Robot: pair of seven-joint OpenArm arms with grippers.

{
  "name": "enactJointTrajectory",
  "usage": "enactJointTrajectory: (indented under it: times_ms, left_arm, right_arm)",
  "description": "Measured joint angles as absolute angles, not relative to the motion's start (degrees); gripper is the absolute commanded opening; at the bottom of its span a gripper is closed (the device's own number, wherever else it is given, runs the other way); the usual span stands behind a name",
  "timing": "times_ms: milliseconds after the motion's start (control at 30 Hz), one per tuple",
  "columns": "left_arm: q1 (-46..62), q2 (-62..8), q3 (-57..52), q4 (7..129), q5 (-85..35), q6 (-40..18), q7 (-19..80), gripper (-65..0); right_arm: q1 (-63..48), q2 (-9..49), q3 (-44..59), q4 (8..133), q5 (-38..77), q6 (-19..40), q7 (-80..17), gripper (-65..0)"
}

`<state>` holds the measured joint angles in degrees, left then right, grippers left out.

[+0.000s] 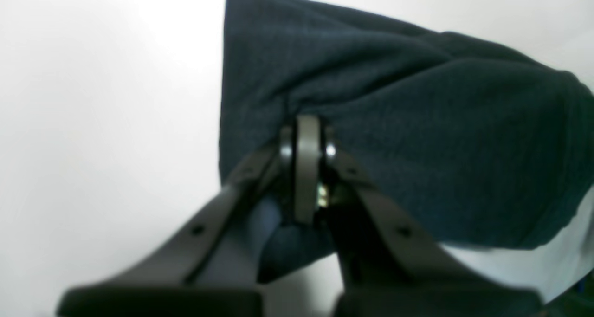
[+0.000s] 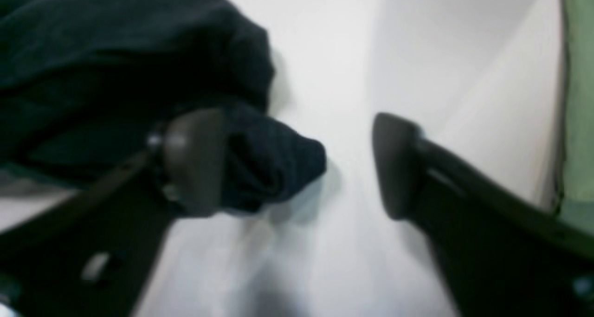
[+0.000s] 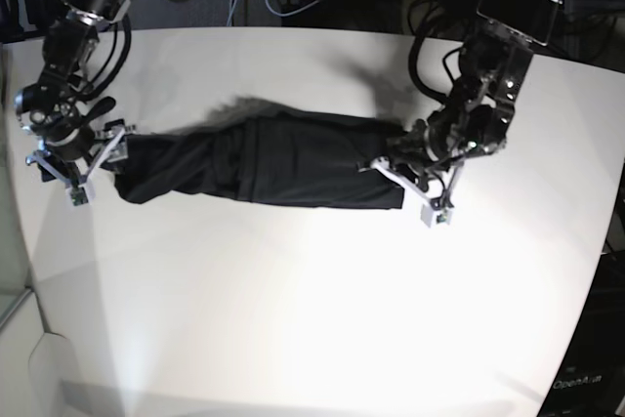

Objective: Fold the T-shirt properly
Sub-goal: 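Pull the left gripper back to the new fold edge and grasp it, then hold both ends of the folded bundle and pull it straight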

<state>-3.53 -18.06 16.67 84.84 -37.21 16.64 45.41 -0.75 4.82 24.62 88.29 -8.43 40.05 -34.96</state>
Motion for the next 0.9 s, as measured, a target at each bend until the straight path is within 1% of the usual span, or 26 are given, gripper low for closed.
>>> enactJointTrajectory:
  times_ms: [33,67,100,167,233,600,667,900]
  left_arm:
    - [-3.55,-18.04,15.81,84.40,-37.28,16.19,45.39,-64.2]
    - [-3.79,-18.09,14.94,83.77,-36.84,14.52,45.39,-64.2]
    - [-3.81,-18.06,13.89,83.29,-36.62,12.78,45.54,-64.2]
    - [-3.60,-18.06,11.53,82.85,-36.60,9.50,45.84,-64.2]
    - [-3.14,-18.09,9.80,82.78,-36.58,8.40,46.02,-64.2]
    - [-3.05,-18.11,9.08,82.74,-35.77,8.10,46.06,-64.2]
    - [-3.05,-18.09,9.08,82.74,-35.73,8.10,46.04,-64.2]
    - [-3.03,-18.11,9.08,82.74,-35.75,8.10,46.04,-64.2]
  right_arm:
    - [-1.02,4.21,24.62,89.54,-8.43,40.05,-34.94,-7.0]
    - [-1.13,3.64,24.62,90.39,-8.40,40.05,-34.94,-4.4]
    - [-1.19,3.20,24.62,90.94,-8.25,40.05,-35.05,-3.0]
    - [-1.45,2.00,25.02,92.03,-8.23,40.05,-35.57,-2.2]
    - [-1.61,1.21,25.06,92.40,-8.23,40.05,-36.23,-2.2]
    - [-2.85,-1.52,25.36,92.18,-8.43,40.03,-36.05,-2.2]
    - [-2.68,-2.35,25.15,90.74,-8.12,40.07,-35.81,-2.2]
    - [-0.84,-2.22,25.15,85.54,-7.05,40.03,-34.22,-2.2]
